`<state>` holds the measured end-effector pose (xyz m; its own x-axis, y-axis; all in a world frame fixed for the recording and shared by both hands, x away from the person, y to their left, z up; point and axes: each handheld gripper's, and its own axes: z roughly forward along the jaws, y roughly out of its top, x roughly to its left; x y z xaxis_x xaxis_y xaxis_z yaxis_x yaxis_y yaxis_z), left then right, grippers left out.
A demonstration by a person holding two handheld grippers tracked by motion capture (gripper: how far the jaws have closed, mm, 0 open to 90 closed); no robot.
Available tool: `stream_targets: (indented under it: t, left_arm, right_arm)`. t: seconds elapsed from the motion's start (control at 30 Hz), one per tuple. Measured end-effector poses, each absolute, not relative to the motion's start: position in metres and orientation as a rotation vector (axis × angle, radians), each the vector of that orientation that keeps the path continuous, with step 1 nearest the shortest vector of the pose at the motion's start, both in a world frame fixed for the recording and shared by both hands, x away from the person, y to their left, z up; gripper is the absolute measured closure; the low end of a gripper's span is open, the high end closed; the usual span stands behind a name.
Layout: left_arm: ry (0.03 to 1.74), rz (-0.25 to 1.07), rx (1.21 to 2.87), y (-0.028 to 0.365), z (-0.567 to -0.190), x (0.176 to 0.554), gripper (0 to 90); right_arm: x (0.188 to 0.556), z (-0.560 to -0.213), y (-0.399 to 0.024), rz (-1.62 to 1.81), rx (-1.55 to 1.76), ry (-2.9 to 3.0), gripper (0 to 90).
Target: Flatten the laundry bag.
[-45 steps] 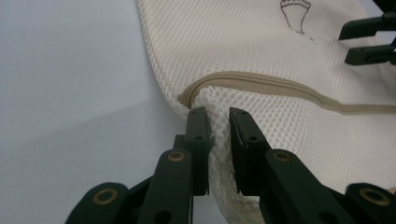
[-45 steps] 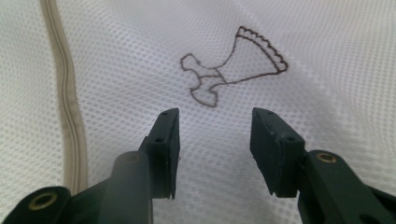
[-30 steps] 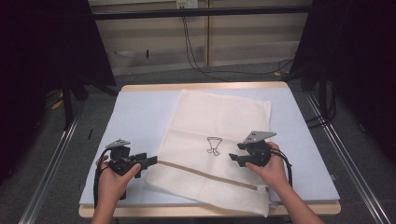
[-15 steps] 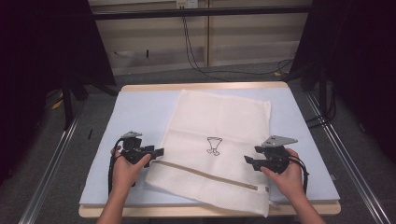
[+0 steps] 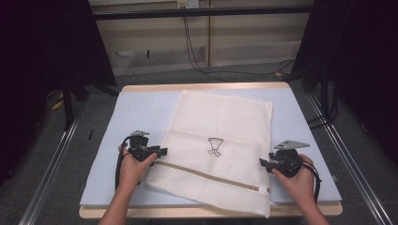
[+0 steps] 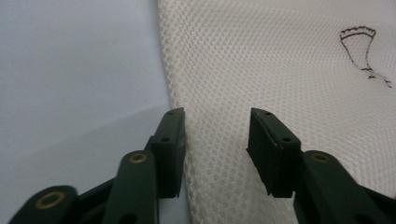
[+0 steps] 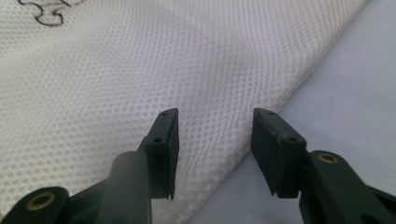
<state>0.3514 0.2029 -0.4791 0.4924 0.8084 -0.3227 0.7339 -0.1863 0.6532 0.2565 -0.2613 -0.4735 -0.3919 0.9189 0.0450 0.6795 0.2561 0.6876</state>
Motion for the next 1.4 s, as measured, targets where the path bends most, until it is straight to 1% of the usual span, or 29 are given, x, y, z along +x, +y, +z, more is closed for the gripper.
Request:
stream_targets:
  t: [0.07,0.17,0.27,0.3,0.33,0.5,0.67,1.03,1.4]
  left_arm:
    - [1.270,0.122,1.968,0.204,-0.478,0.352,60.2]
    - [1.305,0.127,1.958,0.202,-0.478,0.351,65.3]
    - [1.333,0.140,1.947,0.200,-0.479,0.352,79.0]
    - [1.333,0.112,1.939,0.200,-0.479,0.352,81.6]
    - [1.331,0.111,1.943,0.200,-0.479,0.352,83.9]
    - [1.321,0.104,1.953,0.198,-0.475,0.352,87.2]
    - [1.316,0.103,1.945,0.202,-0.472,0.351,87.6]
    - [1.331,0.120,1.922,0.217,-0.469,0.343,88.3]
    - [1.383,0.150,1.875,0.242,-0.467,0.332,88.4]
  right_arm:
    - [0.257,-0.478,-0.263,0.894,1.491,2.164,54.4]
    - [0.257,-0.479,-0.267,0.926,1.523,2.144,62.1]
    - [0.258,-0.480,-0.270,0.948,1.542,2.134,71.3]
    - [0.259,-0.480,-0.272,0.960,1.546,2.132,76.0]
    - [0.260,-0.480,-0.272,0.977,1.560,2.131,77.9]
    - [0.261,-0.480,-0.270,0.989,1.569,2.132,85.2]
    - [0.264,-0.479,-0.270,0.992,1.573,2.132,87.8]
    - [0.277,-0.479,-0.262,0.969,1.536,2.137,88.3]
    - [0.299,-0.479,-0.241,0.957,1.460,2.172,88.9]
